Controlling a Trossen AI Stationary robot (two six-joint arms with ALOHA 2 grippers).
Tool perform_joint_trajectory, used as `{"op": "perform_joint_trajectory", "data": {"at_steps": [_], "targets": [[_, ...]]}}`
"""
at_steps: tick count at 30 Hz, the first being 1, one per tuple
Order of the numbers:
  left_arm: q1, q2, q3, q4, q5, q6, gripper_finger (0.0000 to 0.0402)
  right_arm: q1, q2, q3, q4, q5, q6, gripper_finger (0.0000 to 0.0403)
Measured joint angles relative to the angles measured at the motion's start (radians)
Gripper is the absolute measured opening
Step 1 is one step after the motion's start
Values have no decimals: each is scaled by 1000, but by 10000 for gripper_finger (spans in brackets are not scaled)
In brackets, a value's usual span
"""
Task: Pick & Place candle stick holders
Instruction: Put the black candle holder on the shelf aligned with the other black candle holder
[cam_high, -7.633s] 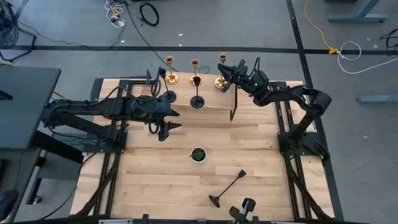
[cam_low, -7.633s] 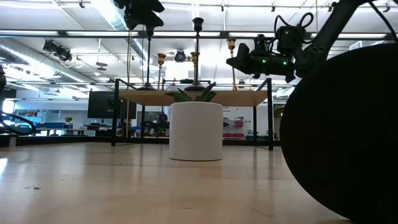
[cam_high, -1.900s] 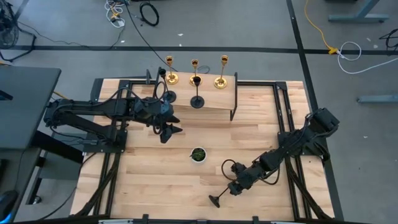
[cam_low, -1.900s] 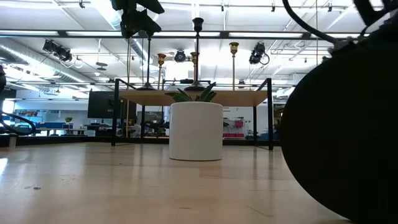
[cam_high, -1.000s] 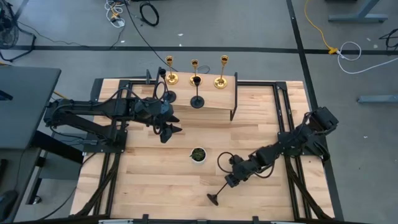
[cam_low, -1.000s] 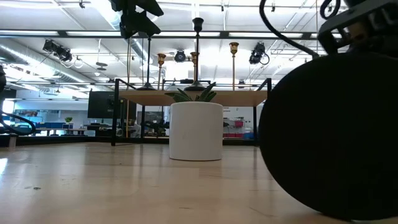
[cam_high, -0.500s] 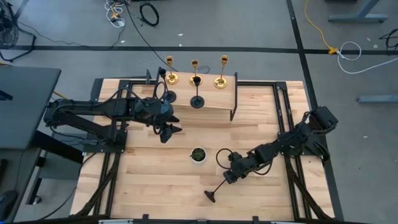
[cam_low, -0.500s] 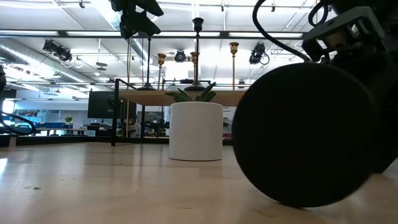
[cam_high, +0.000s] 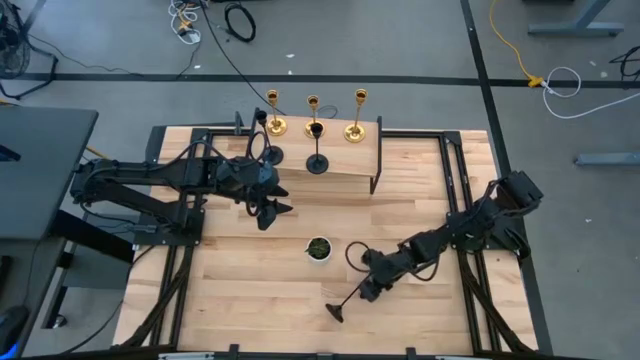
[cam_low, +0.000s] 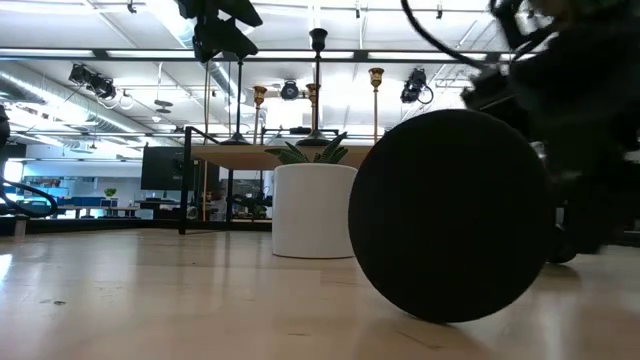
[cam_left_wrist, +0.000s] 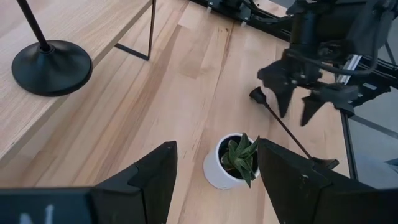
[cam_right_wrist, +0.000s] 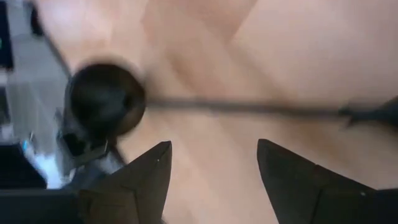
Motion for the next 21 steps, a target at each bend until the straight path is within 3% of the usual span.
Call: {"op": "perform_joint_trajectory", "data": {"at_steps": [4, 8, 15, 21], "targets": [[0, 0, 0, -7, 0, 0, 222, 36, 0, 1, -37, -31, 20, 237], [0, 0, 0, -6, 0, 0, 222, 63, 0, 1, -21, 29, 87, 237], [0, 0, 0, -5, -3, 1, 222, 81, -2, 4, 188, -65, -52, 237], [0, 0, 0, -5, -3, 1, 222, 110, -3, 3, 10, -20, 100, 237]]}}
